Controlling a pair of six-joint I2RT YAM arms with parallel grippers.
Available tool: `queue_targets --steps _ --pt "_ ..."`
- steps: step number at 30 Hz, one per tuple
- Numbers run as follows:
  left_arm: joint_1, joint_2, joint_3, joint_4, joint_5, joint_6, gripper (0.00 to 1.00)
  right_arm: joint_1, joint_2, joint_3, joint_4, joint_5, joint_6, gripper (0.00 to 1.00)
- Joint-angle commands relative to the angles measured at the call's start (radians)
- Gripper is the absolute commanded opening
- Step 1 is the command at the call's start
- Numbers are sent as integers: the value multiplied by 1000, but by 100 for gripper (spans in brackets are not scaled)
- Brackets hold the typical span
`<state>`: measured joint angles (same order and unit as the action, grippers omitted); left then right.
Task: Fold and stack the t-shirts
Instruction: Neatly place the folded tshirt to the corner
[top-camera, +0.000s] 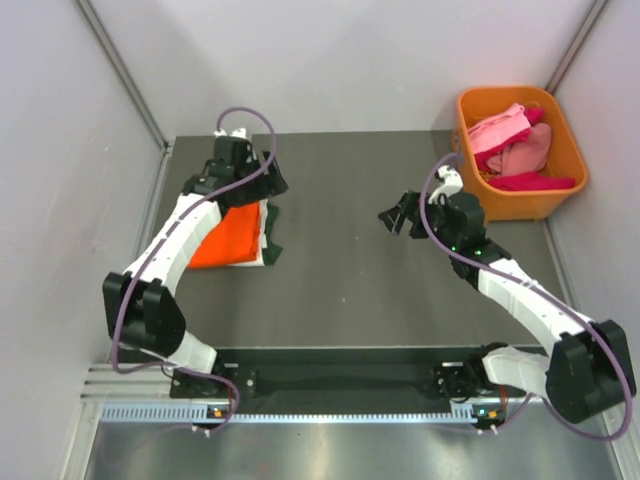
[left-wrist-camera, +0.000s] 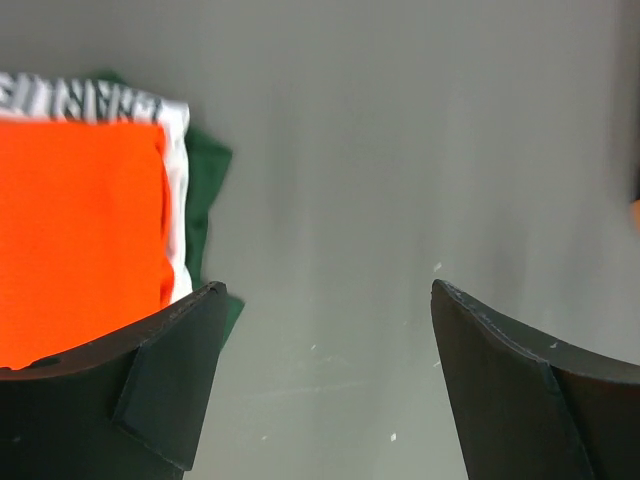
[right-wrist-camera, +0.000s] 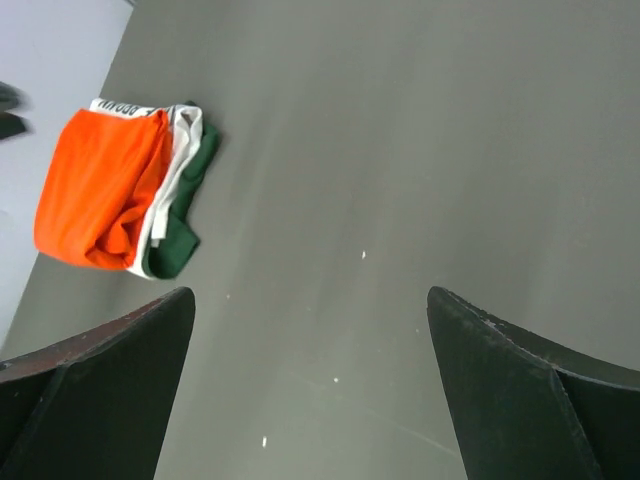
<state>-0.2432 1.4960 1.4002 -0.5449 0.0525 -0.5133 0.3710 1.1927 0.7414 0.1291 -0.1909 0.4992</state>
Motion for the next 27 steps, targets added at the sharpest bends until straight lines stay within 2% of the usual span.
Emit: queue_targets --steps 1,8,13,21,27 --pt "-54 50 -50 33 -45 4 86 -18 -126 -43 43 -4 -70 100" --pt "-139 182 -110 45 -108 18 79 -21 -128 -48 -94 105 -90 100" --pt "-137 268 -109 66 -97 12 70 -21 -133 -83 -91 113 -83 96" --pt "-108 434 -52 60 -88 35 61 -21 -199 -138 -80 131 -96 94" --pt "-73 475 -93 91 -57 48 58 -21 -235 -155 -91 159 -103 94"
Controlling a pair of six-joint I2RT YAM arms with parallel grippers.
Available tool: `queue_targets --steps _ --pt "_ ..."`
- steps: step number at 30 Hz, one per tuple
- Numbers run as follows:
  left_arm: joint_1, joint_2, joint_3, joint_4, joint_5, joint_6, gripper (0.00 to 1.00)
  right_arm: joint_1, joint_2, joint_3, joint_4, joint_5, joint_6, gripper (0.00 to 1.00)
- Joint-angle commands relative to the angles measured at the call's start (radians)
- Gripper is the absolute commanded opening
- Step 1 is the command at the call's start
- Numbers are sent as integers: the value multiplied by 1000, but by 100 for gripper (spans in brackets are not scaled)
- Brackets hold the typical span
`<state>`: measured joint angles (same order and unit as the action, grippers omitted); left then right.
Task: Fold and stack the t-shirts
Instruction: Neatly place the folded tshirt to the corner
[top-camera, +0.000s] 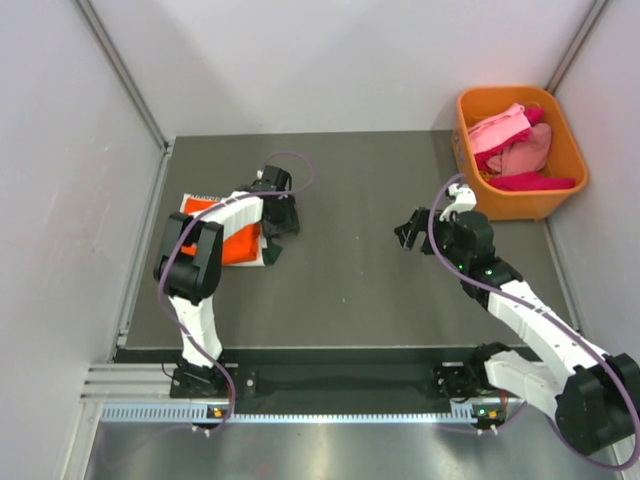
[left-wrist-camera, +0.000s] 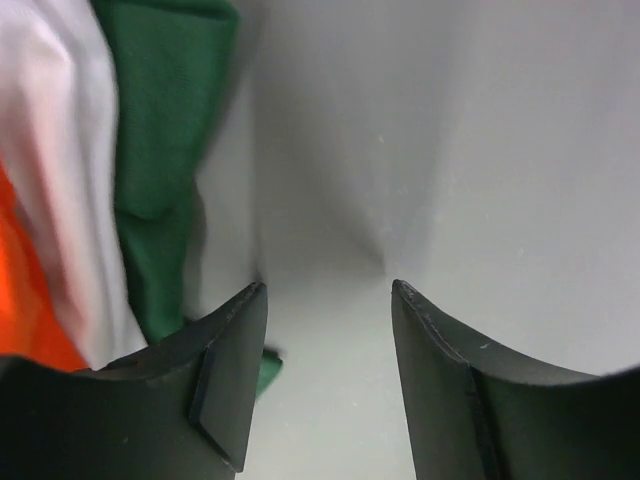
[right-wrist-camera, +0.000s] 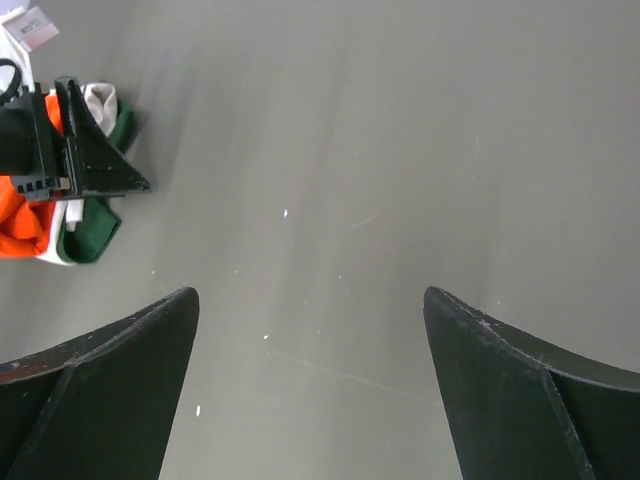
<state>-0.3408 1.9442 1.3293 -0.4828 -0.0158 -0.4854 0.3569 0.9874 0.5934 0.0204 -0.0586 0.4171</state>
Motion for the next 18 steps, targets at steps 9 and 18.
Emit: queue_targets --steps 9,18 --pt "258 -45 -171 99 63 38 56 -7 -27 -9 7 40 -20 94" --pt "277 -191 -269 207 169 8 59 -9 -18 -9 6 52 -18 96"
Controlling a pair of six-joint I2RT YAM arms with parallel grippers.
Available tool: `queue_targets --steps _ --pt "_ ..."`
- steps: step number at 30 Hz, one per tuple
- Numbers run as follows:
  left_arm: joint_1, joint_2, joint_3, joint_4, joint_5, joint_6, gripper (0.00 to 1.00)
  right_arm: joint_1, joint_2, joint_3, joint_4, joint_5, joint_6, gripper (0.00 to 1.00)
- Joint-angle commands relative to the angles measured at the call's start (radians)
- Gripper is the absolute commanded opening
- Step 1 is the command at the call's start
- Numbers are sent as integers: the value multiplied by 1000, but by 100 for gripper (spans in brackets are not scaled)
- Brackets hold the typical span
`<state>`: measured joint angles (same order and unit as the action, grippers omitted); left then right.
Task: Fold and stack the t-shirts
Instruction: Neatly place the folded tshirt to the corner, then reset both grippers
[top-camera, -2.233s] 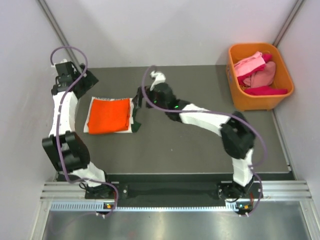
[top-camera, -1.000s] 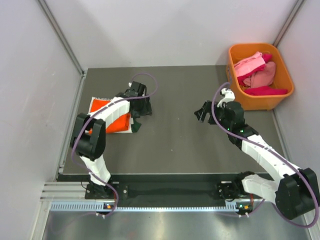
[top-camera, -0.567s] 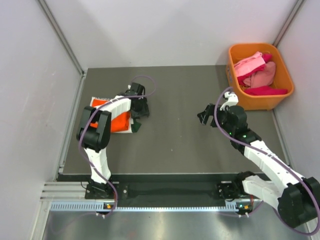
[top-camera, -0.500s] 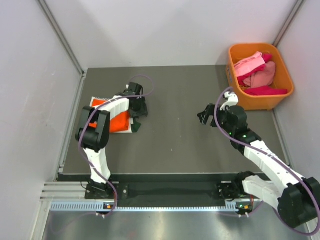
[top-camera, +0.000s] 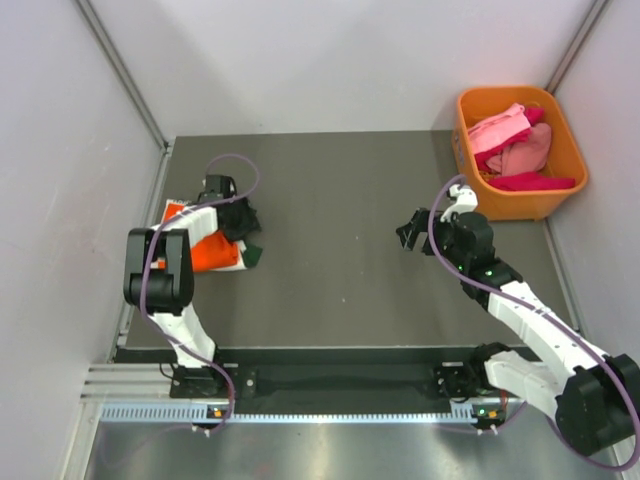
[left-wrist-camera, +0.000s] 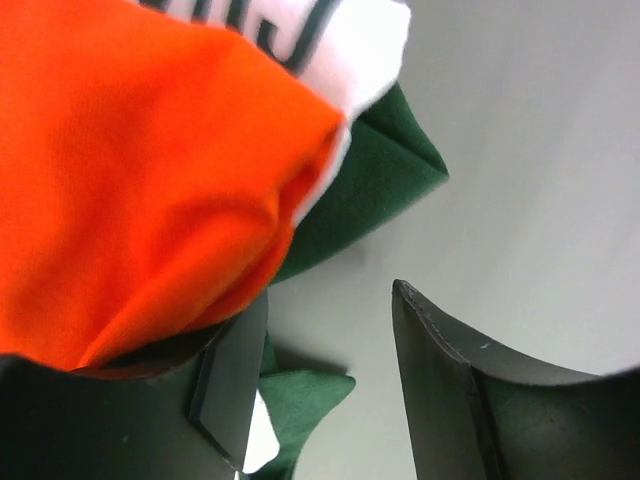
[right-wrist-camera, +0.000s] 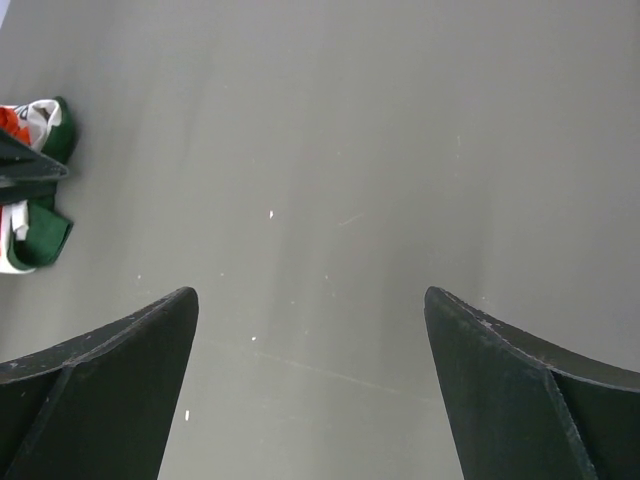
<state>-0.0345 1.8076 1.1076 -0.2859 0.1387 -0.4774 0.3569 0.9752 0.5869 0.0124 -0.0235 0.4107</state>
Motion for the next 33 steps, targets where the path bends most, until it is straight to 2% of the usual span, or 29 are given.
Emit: queue_targets --steps 1,5,7,8,10,16,20,25,33 --pt "-48 -92 -55 19 4 -3 61 -7 -3 1 9 17 -13 96" --pt "-148 -215 -109 48 -73 -29 74 -7 -9 20 -9 66 -15 100" --pt "-195 -311 -159 70 -111 -49 86 -6 -23 25 -55 100 -13 100" --pt "-209 -347 -179 88 -126 -52 99 -9 -32 27 -64 121 5 100" --pt "-245 -452 -250 114 -168 -59 99 -7 -59 11 -71 196 31 100" --pt "-301 -695 -509 272 -143 -49 99 -7 -112 -143 78 202 -3 100" --pt "-304 -761 -653 339 -114 -40 99 -7 -133 -218 125 178 -23 100" --pt "-304 -797 -706 389 -105 -58 99 -7 -210 -295 196 142 -4 100" --pt "-304 -745 -695 429 -74 -78 99 -7 -239 -331 238 163 7 100"
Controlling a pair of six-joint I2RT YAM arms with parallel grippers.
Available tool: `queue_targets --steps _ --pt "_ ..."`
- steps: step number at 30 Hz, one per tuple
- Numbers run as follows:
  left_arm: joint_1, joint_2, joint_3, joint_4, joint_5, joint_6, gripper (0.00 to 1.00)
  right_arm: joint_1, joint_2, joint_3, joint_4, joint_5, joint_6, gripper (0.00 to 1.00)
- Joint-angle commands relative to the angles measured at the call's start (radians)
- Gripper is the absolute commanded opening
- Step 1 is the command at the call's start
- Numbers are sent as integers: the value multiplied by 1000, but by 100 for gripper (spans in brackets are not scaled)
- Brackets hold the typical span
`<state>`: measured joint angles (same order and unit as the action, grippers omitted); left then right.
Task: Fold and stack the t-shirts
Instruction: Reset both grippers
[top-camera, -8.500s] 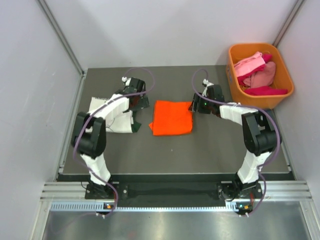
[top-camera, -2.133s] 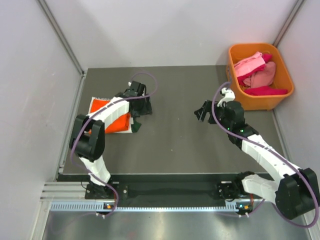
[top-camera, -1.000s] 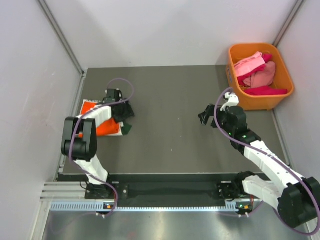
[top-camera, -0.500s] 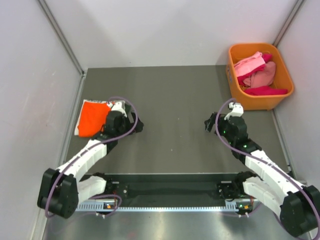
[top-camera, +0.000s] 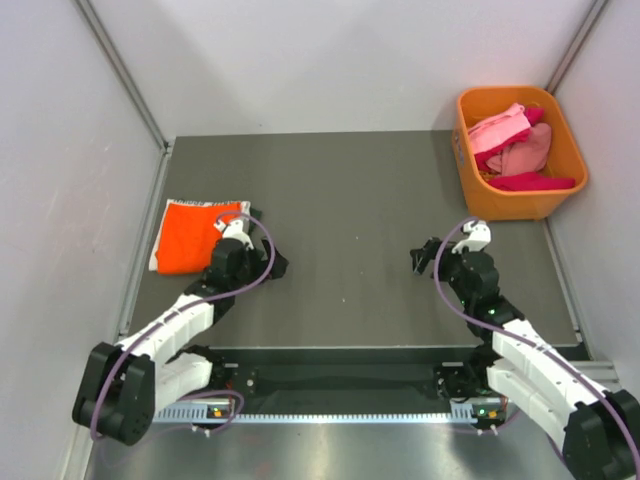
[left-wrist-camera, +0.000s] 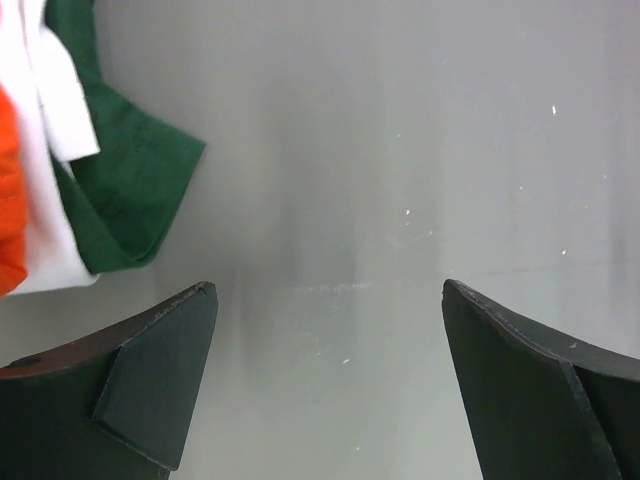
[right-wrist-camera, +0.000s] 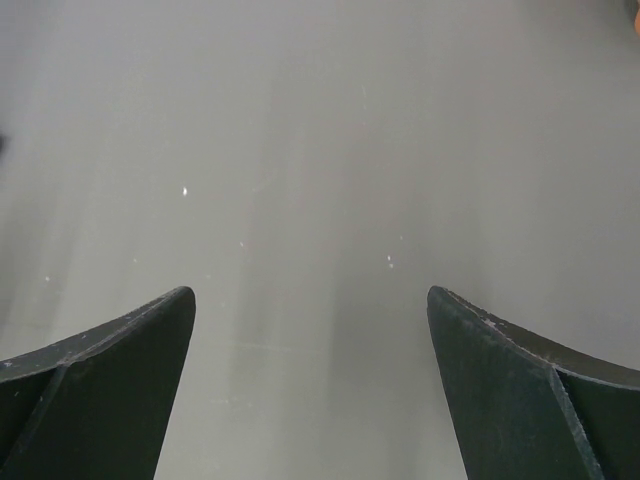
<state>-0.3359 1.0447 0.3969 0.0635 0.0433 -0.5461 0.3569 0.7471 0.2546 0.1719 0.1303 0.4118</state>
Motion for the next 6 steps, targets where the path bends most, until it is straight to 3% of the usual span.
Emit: queue_targets --steps 1,6 --pt "-2 27 17 82 24 -9 99 -7 -8 0 81 8 4 100" --pt "-3 77 54 45 10 -8 98 -7 43 35 55 3 10 100"
